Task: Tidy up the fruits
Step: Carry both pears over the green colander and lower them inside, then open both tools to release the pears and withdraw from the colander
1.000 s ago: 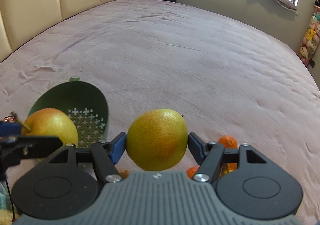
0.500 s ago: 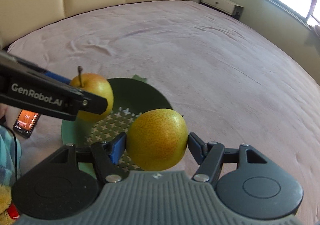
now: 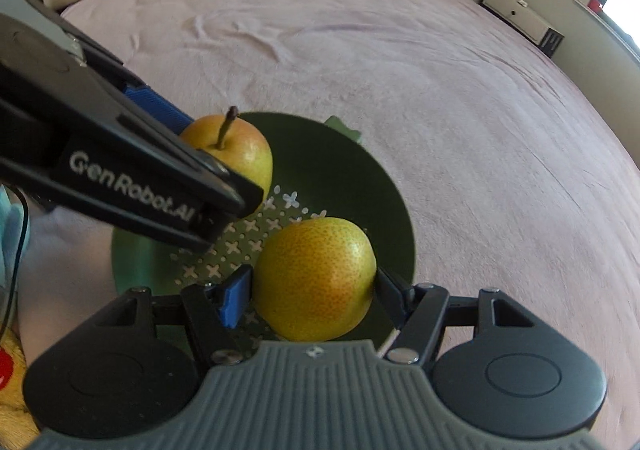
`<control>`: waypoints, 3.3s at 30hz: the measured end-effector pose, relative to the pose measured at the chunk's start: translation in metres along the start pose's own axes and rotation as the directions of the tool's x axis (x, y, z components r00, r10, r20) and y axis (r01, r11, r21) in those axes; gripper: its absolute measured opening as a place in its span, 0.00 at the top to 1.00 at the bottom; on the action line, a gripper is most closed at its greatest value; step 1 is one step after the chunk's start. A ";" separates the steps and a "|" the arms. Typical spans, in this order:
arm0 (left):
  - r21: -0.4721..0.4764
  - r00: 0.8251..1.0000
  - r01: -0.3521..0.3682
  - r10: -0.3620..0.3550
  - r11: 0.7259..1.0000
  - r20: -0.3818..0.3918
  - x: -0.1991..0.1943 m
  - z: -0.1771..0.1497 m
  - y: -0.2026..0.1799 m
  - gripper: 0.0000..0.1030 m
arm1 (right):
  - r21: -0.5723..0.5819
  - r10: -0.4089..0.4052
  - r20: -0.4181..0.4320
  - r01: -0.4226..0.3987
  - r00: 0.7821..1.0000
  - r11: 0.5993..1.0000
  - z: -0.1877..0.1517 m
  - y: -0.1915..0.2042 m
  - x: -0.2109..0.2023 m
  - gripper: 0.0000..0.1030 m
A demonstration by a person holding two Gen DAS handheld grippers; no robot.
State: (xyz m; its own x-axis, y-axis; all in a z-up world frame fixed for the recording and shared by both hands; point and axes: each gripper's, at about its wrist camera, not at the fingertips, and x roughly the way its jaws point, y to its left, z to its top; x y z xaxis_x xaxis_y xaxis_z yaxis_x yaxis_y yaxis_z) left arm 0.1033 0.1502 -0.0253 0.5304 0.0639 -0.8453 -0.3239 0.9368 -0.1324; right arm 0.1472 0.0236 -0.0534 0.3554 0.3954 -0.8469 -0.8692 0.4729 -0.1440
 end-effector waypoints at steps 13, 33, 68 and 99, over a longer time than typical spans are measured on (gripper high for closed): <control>0.025 0.997 -0.019 0.021 1.000 -0.080 0.036 -0.007 -0.007 0.30 | -0.065 0.011 -0.052 -0.014 0.999 0.998 -0.011 0.001 0.023 0.38; 0.053 0.990 -0.048 0.055 0.997 -0.133 0.055 -0.014 -0.008 0.30 | -0.166 0.019 -0.059 -0.028 0.998 0.986 -0.022 0.008 0.038 0.38; 0.054 1.000 0.014 -0.015 0.998 0.008 -0.010 0.001 -0.025 0.20 | -0.024 -0.139 -0.011 0.138 0.990 0.990 -0.014 0.002 -0.039 0.10; 0.339 0.970 0.207 -0.239 0.918 0.054 -0.030 -0.069 -0.122 0.20 | 0.667 -0.418 -0.076 0.358 0.905 0.653 -0.166 -0.015 -0.152 0.10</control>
State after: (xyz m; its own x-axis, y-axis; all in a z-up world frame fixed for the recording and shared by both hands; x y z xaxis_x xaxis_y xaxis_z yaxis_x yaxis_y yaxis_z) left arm 0.0729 0.0099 -0.0196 0.6337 -0.1434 -0.7602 0.0787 0.9895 -0.1210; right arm 0.0494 -0.1748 -0.0079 0.6592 0.1001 -0.7453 -0.2115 0.9758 -0.0560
